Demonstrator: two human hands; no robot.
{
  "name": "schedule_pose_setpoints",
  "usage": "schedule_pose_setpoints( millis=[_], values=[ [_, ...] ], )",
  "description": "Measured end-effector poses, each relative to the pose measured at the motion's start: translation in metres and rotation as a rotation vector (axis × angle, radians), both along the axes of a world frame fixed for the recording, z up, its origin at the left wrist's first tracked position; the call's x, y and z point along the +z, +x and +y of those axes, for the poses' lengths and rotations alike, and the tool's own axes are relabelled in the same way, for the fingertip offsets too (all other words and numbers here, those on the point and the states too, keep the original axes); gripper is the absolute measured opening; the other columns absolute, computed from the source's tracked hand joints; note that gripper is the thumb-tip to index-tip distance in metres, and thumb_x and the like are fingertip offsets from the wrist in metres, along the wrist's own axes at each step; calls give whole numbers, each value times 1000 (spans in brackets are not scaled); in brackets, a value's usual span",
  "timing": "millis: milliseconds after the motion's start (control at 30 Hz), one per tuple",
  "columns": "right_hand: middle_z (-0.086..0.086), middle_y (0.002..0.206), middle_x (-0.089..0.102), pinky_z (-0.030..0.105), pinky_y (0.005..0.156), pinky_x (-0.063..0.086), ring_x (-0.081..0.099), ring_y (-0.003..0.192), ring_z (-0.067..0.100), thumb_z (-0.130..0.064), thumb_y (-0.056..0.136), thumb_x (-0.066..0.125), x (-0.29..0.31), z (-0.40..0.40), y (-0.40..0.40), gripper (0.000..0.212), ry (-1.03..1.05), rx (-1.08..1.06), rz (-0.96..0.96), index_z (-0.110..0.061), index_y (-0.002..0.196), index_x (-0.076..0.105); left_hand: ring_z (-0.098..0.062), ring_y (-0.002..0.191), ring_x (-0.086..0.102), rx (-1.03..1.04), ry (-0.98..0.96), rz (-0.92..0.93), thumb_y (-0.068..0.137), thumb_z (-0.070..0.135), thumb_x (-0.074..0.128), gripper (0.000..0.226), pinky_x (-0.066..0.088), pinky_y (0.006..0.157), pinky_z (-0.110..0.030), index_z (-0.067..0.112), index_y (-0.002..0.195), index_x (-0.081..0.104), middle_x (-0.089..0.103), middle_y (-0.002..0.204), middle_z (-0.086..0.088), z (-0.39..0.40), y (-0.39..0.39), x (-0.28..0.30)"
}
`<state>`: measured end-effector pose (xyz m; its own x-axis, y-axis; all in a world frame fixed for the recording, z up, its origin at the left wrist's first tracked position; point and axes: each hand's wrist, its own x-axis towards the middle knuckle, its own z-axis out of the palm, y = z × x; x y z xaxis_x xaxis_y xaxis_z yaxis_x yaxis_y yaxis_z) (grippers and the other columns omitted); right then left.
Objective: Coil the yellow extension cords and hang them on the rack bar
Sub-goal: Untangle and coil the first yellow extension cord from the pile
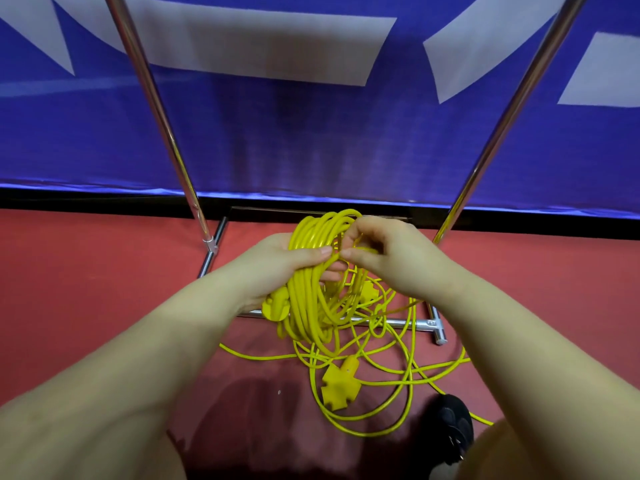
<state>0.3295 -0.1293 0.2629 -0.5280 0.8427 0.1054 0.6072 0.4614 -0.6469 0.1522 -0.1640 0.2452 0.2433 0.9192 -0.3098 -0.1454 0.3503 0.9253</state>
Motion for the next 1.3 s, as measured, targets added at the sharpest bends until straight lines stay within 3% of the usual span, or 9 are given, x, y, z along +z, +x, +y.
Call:
schedule_pose_setpoints(
  millis=[100, 233, 367, 433, 667, 833, 1000, 1133, 1300],
  values=[
    [-4, 71, 56, 26, 60, 39, 48, 61, 9, -32, 83, 67, -1, -1, -2, 12, -61, -54, 13, -25, 85, 58, -11, 58, 65, 38, 19, 34, 91, 7, 52, 12, 56, 55, -24, 5, 89, 64, 70, 69, -3, -1, 2, 1],
    [6, 83, 66, 37, 75, 48, 62, 79, 24, -44, 90, 53, -4, 5, 9, 28, -208, -69, -246, -17, 88, 55, -14, 54, 61, 146, -4, 24, 91, 13, 53, 17, 56, 53, -26, 3, 81, 63, 66, 59, -2, 3, -4, 4],
    [-4, 59, 64, 22, 59, 44, 55, 55, 12, -24, 88, 63, 12, 8, 14, 14, -119, -215, 308, -21, 76, 56, -11, 57, 65, 198, 13, 5, 92, 11, 52, 14, 57, 57, -27, 3, 86, 62, 69, 64, -1, 7, -11, 7],
    [-2, 64, 64, 17, 58, 41, 53, 58, 7, -23, 82, 69, 19, 5, 13, 10, -123, -216, 427, -19, 77, 61, -10, 62, 67, 176, 29, 19, 91, 10, 53, 12, 57, 62, -29, 4, 88, 62, 71, 69, -1, 6, -11, 6],
    [7, 75, 68, 27, 64, 46, 56, 64, 12, -22, 84, 68, 19, 6, 16, 5, -63, -203, 265, -24, 80, 66, -16, 79, 71, 77, 1, -27, 91, 10, 51, 16, 59, 66, -30, 7, 102, 62, 74, 84, -7, 4, -7, 6],
    [-13, 66, 60, 23, 63, 43, 53, 58, -3, -26, 84, 67, 11, 7, 12, 13, -51, -133, 67, -32, 74, 61, -16, 80, 71, 42, -13, -44, 92, 9, 50, 16, 59, 66, -28, 11, 101, 64, 74, 86, -7, 0, -2, 5],
    [-16, 70, 59, 28, 74, 47, 57, 69, 4, -23, 83, 68, 7, 6, 4, 14, -46, -75, 51, -31, 74, 62, -15, 80, 71, 29, 20, 10, 91, 9, 51, 16, 53, 82, -30, 16, 97, 64, 74, 84, -5, -2, 0, 2],
    [-10, 79, 65, 30, 80, 48, 60, 79, 8, -24, 82, 69, 4, 2, -5, 9, -48, -25, 29, -29, 76, 64, -12, 68, 69, 24, 42, 22, 90, 5, 52, 15, 58, 62, -25, 10, 95, 65, 73, 79, -5, -3, 1, 1],
    [-12, 75, 57, 28, 73, 45, 56, 74, 9, -36, 78, 71, 3, 4, 0, 18, -82, -105, -22, -27, 87, 58, -14, 52, 58, 79, 49, 50, 90, 9, 54, 14, 54, 51, -26, 3, 79, 62, 62, 62, -5, -1, 0, 2]
  ],
)
